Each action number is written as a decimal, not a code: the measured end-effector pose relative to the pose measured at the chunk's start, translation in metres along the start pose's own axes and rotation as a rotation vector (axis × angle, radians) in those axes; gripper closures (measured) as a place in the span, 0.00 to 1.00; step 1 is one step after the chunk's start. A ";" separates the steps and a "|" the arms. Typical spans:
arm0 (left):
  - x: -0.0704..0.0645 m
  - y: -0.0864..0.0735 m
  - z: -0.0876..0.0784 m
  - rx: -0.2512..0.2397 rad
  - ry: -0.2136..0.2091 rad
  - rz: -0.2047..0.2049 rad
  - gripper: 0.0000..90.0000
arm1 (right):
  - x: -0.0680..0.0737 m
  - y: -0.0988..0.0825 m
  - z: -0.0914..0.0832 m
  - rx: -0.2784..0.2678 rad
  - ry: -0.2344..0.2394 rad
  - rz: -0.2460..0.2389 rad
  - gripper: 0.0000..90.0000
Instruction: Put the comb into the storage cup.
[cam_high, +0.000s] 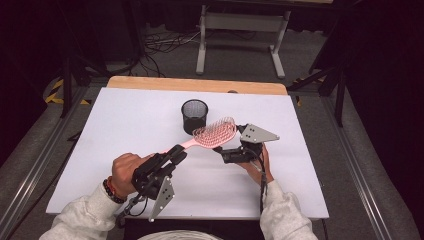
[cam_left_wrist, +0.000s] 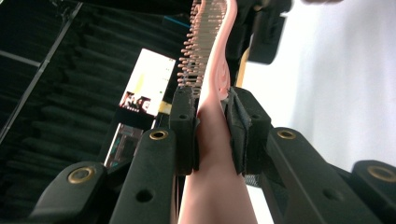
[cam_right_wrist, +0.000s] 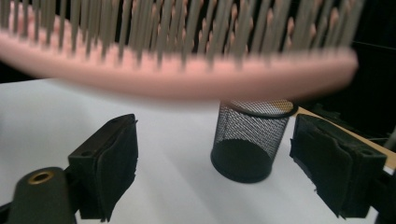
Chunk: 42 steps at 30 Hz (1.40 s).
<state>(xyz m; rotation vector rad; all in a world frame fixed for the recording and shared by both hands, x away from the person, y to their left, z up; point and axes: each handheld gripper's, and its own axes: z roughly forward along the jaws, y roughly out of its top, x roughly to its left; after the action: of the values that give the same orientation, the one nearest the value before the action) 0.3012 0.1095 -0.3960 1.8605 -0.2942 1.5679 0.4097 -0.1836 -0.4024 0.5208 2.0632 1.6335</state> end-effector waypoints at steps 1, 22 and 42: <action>0.000 0.000 0.000 -0.004 -0.011 0.000 0.82 | 0.000 0.000 0.000 0.000 0.000 0.000 0.17; 0.009 -0.039 0.022 -0.030 -0.322 -0.406 0.83 | 0.016 0.028 -0.031 -0.158 0.331 -0.092 0.39; -0.012 -0.056 0.056 0.003 -0.602 -0.556 0.81 | 0.045 0.039 -0.012 0.004 0.381 -0.197 0.71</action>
<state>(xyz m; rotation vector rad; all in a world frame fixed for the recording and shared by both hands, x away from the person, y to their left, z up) 0.3739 0.1137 -0.4297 2.1425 -0.0214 0.6258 0.3663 -0.1597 -0.3675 -0.0003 2.2973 1.7100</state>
